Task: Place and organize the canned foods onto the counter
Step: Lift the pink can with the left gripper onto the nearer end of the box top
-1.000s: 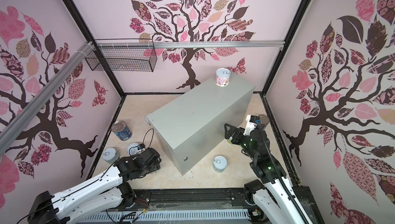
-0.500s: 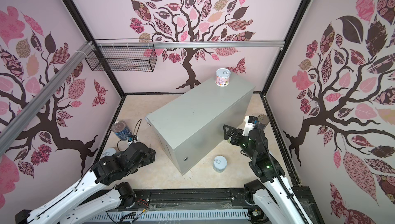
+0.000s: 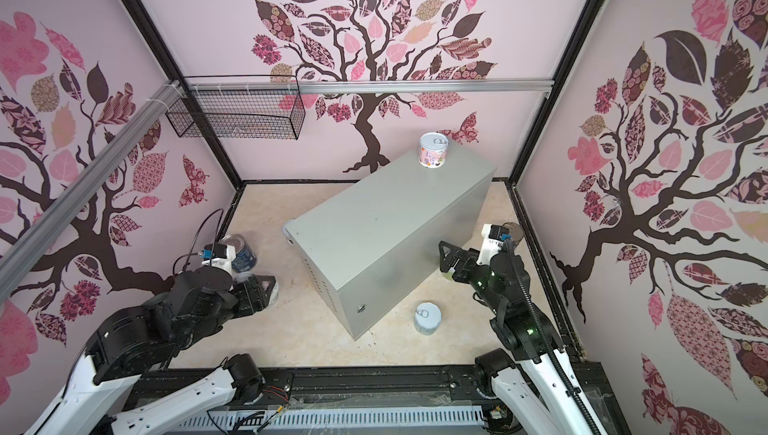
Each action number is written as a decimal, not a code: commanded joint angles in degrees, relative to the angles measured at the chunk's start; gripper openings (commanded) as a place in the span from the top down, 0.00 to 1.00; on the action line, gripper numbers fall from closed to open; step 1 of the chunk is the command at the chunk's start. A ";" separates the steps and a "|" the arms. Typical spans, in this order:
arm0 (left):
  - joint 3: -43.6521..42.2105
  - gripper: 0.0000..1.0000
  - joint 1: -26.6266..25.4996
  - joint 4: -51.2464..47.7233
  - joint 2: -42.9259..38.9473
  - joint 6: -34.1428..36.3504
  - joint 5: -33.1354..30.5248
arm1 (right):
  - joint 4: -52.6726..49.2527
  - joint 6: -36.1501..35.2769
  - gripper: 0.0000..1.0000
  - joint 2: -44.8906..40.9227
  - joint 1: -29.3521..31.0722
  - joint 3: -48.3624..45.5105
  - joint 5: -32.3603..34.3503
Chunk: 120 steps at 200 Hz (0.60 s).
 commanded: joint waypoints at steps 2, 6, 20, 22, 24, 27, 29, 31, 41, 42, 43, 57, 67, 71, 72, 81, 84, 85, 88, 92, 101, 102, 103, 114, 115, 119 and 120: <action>7.48 0.44 -0.13 -1.90 2.26 6.80 0.68 | -2.64 -1.34 0.00 -0.52 0.26 2.76 1.55; 8.70 0.44 -0.15 -2.40 2.95 7.56 0.82 | -2.80 -1.43 0.00 -0.55 0.26 2.93 1.55; 12.89 0.43 -0.13 -4.07 5.82 10.12 1.89 | -3.43 -1.74 0.00 -0.39 0.26 3.52 1.55; 13.43 0.43 -0.15 -4.26 6.23 10.50 2.14 | -3.55 -1.77 0.00 -0.38 0.26 3.61 1.55; 14.01 0.43 -0.13 -4.48 6.68 10.92 2.44 | -3.65 -1.78 0.00 -0.31 0.26 3.65 1.48; 14.73 0.43 -0.13 -4.71 7.42 11.50 2.87 | -3.82 -1.86 0.00 -0.24 0.26 3.81 1.46; 15.39 0.43 -0.13 -4.95 7.88 11.81 3.11 | -3.87 -1.87 0.00 -0.16 0.26 3.90 1.42; 15.93 0.43 -0.13 -5.18 8.31 12.17 3.32 | -3.95 -1.94 0.00 -0.12 0.26 3.94 1.38; 18.86 0.43 -0.13 -6.51 10.54 13.56 4.12 | -4.33 -2.20 0.00 0.12 0.26 4.40 1.15; 19.07 0.43 -0.13 -6.57 10.72 13.69 4.15 | -4.37 -2.21 0.00 0.14 0.26 4.43 1.13; 19.34 0.43 -0.13 -6.65 10.95 13.84 4.21 | -4.44 -2.22 0.00 0.15 0.26 4.44 1.12; 23.09 0.43 -0.13 -7.46 12.99 15.41 4.53 | -4.87 -2.40 0.00 0.28 0.25 4.84 1.11; 25.99 0.43 -0.13 -8.06 14.20 16.47 4.63 | -5.02 -2.64 0.00 0.38 0.26 4.98 1.02; 27.32 0.43 -0.13 -8.35 14.75 16.88 4.69 | -5.14 -2.75 0.00 0.34 0.26 5.06 1.02; 27.64 0.43 -0.13 -8.42 14.94 17.02 4.70 | -5.13 -2.75 0.00 0.33 0.26 5.11 1.02; 30.60 0.43 -0.13 -9.36 16.49 17.97 4.76 | -5.21 -2.84 0.00 0.43 0.26 5.14 0.97; 31.64 0.43 -0.15 -9.62 17.15 18.23 4.86 | -5.20 -2.90 0.00 0.47 0.26 5.16 0.94; 31.91 0.43 -0.14 -9.76 17.37 18.31 4.92 | -5.20 -2.91 0.00 0.44 0.26 5.16 0.93; 32.93 0.43 -0.15 -10.07 17.94 18.64 5.06 | -5.20 -2.92 0.00 0.47 0.26 5.16 0.93; 34.30 0.43 -0.13 -10.44 18.81 19.04 5.25 | -5.29 -2.93 0.00 0.51 0.26 5.16 0.87; 36.75 0.43 -0.13 -11.20 20.60 19.88 6.08 | -5.29 -3.00 0.00 0.60 0.26 5.17 0.61; 36.97 0.43 -0.13 -11.20 20.81 19.97 6.14 | -5.29 -3.01 0.00 0.60 0.26 5.16 0.59; 37.31 0.43 -0.13 -11.29 20.95 20.06 6.22 | -5.29 -3.01 0.00 0.68 0.26 5.16 0.59; 39.77 0.43 -0.13 -11.21 22.53 20.79 6.88 | -5.29 -3.01 0.00 0.70 0.26 5.16 0.49; 40.11 0.43 -0.13 -11.21 22.65 20.86 6.90 | -5.29 -3.01 0.00 0.69 0.26 5.16 0.49; 40.96 0.43 -0.13 -11.12 23.13 21.20 7.03 | -5.29 -3.08 0.00 0.68 0.27 5.16 0.49; 41.10 0.43 -0.13 -11.08 23.30 21.25 7.01 | -5.29 -3.09 0.00 0.68 0.27 5.16 0.49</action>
